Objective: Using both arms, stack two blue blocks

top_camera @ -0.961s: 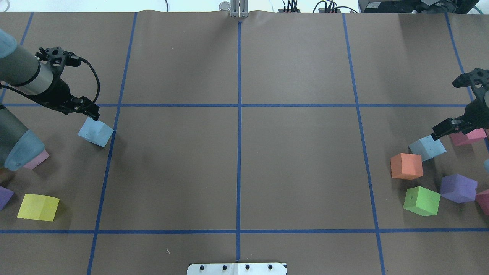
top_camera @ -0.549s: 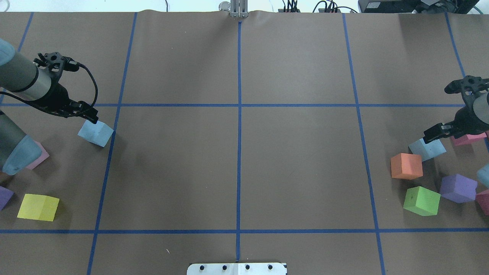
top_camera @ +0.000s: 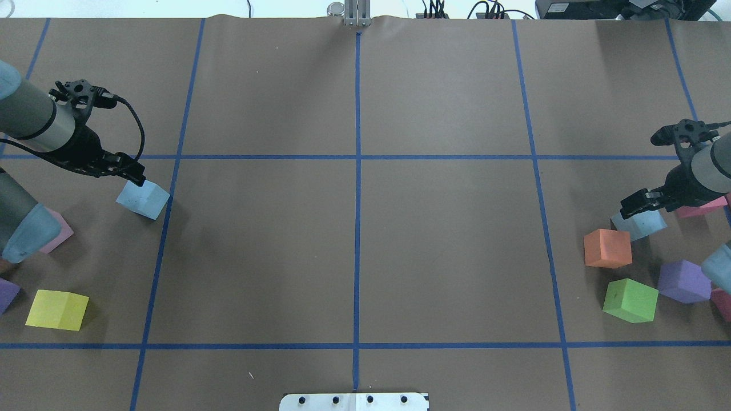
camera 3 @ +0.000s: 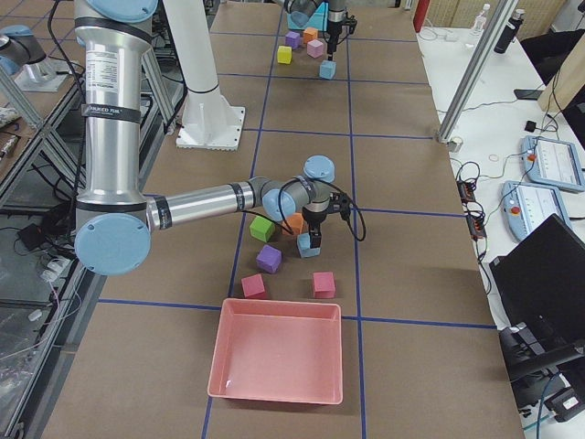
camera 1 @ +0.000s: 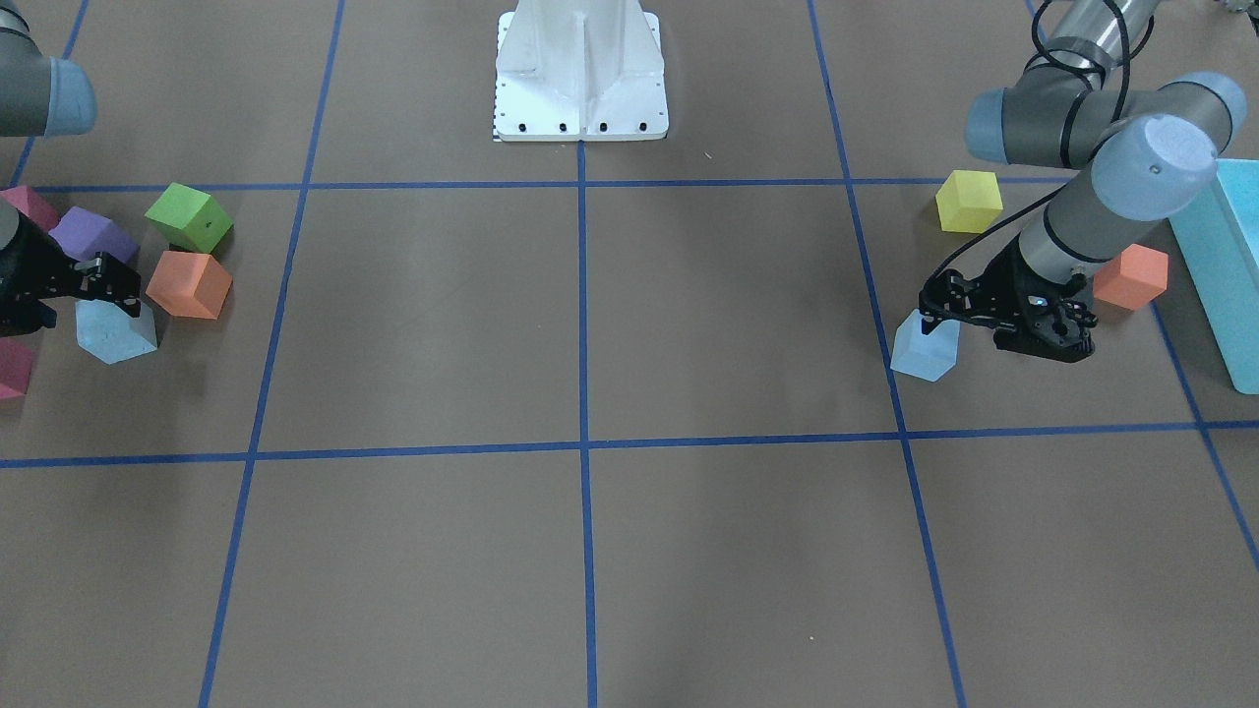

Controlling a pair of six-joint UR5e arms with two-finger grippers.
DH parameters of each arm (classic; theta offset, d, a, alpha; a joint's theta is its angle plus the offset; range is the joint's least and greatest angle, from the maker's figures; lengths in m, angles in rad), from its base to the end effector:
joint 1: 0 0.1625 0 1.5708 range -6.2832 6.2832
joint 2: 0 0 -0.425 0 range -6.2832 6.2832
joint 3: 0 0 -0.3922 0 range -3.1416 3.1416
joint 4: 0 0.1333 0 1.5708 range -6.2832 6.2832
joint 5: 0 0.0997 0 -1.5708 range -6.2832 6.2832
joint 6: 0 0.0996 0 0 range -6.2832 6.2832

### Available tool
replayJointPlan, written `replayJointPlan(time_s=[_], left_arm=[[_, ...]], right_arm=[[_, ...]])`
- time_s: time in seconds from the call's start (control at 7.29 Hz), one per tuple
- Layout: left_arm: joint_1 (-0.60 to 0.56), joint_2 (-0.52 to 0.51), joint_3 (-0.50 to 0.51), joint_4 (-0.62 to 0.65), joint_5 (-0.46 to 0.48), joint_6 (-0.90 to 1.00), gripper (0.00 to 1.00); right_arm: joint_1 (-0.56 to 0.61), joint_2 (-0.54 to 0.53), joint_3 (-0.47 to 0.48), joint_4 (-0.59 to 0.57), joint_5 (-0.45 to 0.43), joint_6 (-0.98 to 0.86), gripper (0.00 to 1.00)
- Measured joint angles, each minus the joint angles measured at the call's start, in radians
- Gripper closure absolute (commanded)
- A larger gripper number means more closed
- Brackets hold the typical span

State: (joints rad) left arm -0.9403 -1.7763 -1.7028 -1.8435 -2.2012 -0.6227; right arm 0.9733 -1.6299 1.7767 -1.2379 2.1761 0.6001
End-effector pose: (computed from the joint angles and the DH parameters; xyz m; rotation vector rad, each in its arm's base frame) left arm 0.2844 -0.5162 0.4575 0.1197 0.8403 0.1996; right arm -0.2118 -0.4475 0.5560 0.0494 -0.7522 -0.1427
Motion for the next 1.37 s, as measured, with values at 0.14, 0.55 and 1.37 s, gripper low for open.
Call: replayJointPlan(time_s=[0.14,0.55,1.37], left_arm=[[0.000,0.003,0.000,0.000,0.000,0.000,0.01],[0.001,0.004,0.000,0.000,0.000,0.000,0.01],[0.000,0.007,0.000,0.000,0.000,0.000,0.01]], right_arm=[[-0.005,0.000,-0.005,0.011,-0.001,0.000,0.00],[-0.017,0.000,-0.014,0.018,-0.004,-0.017,0.00],[-0.016,-0.006,-0.024,0.018,-0.007,-0.079,0.01]])
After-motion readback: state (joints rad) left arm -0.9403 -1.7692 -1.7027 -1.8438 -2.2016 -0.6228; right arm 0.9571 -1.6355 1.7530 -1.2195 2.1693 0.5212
